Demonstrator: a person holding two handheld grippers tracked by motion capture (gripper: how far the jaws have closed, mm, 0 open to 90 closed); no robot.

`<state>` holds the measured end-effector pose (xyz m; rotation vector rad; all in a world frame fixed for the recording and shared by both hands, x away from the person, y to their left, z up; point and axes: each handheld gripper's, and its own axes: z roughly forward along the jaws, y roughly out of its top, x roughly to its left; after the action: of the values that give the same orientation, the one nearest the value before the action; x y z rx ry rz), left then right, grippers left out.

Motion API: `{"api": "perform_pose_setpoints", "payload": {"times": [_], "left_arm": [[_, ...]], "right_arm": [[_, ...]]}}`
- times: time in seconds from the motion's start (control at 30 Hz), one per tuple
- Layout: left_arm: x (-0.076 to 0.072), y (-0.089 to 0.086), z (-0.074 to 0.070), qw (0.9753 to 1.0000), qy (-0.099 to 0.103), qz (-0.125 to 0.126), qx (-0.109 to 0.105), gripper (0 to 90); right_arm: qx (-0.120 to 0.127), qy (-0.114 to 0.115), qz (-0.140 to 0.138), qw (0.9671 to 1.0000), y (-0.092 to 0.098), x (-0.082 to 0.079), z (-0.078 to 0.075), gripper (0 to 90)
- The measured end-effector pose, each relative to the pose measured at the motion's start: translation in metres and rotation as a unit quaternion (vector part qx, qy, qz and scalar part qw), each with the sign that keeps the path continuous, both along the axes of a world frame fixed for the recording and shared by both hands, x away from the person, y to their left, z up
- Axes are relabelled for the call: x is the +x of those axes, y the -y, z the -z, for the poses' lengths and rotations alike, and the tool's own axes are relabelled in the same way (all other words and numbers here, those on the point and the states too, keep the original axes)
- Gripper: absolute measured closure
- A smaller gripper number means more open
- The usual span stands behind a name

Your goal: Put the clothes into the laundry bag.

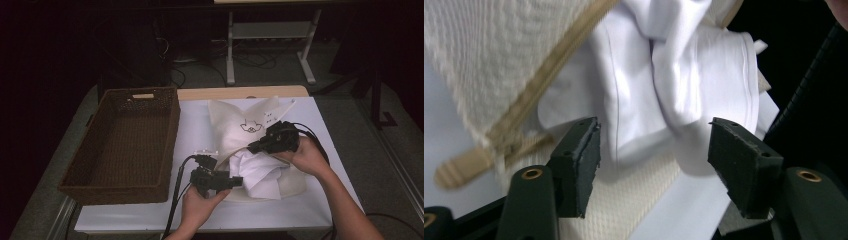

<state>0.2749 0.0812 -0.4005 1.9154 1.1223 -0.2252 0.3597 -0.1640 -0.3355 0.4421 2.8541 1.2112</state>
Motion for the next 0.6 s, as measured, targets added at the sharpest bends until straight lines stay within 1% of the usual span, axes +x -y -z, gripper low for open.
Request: {"api": "perform_pose_setpoints", "payload": {"times": [0.07,0.17,0.23,0.33,0.4,0.43,0.47,0.5,0.53,0.57,0.6], "left_arm": [[0.000,0.002,0.003,1.0000,-0.005,0.005,0.005,36.4],[0.004,0.010,0.007,0.9998,-0.015,0.010,0.002,37.2],[0.010,0.015,0.010,0.9998,-0.018,0.006,0.003,39.6],[0.020,0.021,0.012,0.9995,-0.030,-0.008,-0.008,45.6],[0.024,0.027,0.011,0.9997,-0.023,-0.010,-0.008,53.2],[0.026,0.031,0.010,0.9998,-0.018,-0.007,-0.004,57.2],[0.028,0.035,0.010,0.9999,-0.014,-0.001,-0.002,62.7],[0.030,0.038,0.010,1.0000,-0.007,0.004,0.006,68.3],[0.031,0.040,0.009,0.9999,0.003,0.005,0.011,74.1],[0.032,0.042,0.010,0.9999,0.008,0.001,0.013,78.5],[0.034,0.042,0.010,0.9999,0.009,-0.004,0.010,81.2]], "right_arm": [[0.001,-0.001,0.000,1.0000,0.000,0.001,0.000,86.4],[0.000,-0.002,0.000,1.0000,-0.003,0.002,0.001,86.4],[-0.004,0.000,-0.004,1.0000,-0.005,0.002,0.001,86.4],[-0.007,0.003,-0.005,1.0000,-0.006,0.001,0.002,86.5],[-0.008,0.003,-0.005,0.9999,-0.006,-0.001,0.001,86.5],[-0.007,0.004,-0.006,1.0000,-0.007,-0.001,0.001,86.4],[-0.007,0.005,-0.006,0.9999,-0.007,0.000,0.002,86.5],[-0.007,0.004,-0.007,0.9999,-0.007,0.000,0.002,86.5],[-0.007,0.004,-0.006,0.9999,-0.007,0.000,0.002,86.5],[-0.006,0.003,-0.006,1.0000,-0.007,0.000,0.002,86.5],[-0.005,0.004,-0.005,1.0000,-0.006,0.000,0.002,86.5]]}}
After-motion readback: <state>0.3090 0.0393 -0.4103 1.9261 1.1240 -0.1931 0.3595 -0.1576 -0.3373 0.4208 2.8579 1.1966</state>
